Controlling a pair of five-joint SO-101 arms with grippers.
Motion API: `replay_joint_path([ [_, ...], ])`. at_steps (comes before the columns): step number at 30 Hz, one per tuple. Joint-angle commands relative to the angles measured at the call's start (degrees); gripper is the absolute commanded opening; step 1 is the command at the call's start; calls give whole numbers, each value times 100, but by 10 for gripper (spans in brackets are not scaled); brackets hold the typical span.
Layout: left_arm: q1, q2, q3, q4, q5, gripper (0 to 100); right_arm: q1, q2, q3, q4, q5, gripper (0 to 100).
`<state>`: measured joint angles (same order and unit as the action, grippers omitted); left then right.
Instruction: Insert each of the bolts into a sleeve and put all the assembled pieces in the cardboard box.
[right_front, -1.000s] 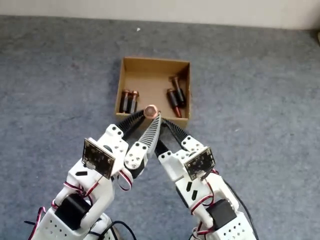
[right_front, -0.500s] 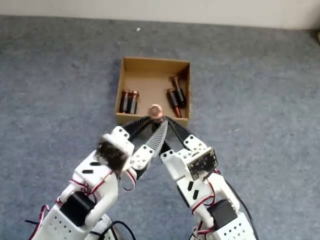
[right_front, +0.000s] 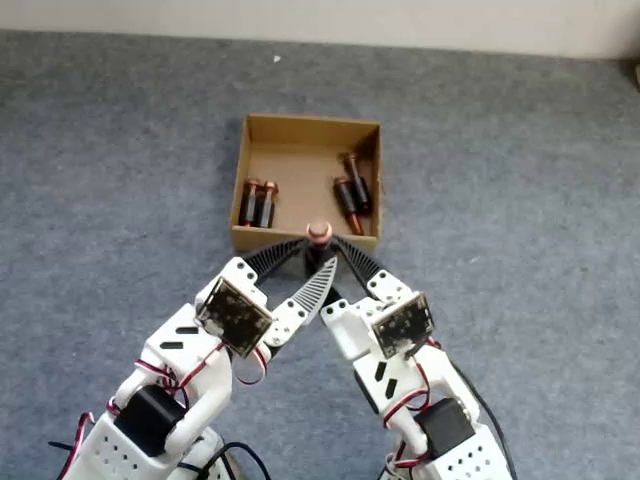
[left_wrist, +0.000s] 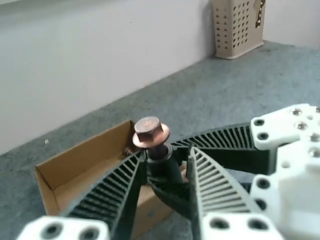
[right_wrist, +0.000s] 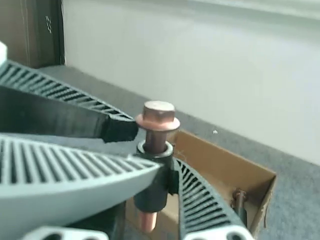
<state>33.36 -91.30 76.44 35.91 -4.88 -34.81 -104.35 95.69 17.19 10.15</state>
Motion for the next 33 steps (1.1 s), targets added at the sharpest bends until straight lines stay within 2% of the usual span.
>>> replay_joint_path([
  [1,13,-22,-435,352,-237,161,295,-92,567,-22,35,5],
  [9,-1042,-31,-646,686,-246,160,831,-84,567,92,0,5],
  [17,-2624,-31,-549,1538,-246,157,857,-84,567,716,0,5],
  [21,-3371,-31,-259,1354,-246,70,857,-84,567,927,0,5],
  [24,-3600,-31,66,1248,-246,2,866,-84,567,927,0,5],
  [30,-3618,-40,857,1231,-229,6,866,-84,514,1086,-9,5],
  [33,-3626,-110,1147,993,-220,5,866,-84,497,1516,-334,5],
])
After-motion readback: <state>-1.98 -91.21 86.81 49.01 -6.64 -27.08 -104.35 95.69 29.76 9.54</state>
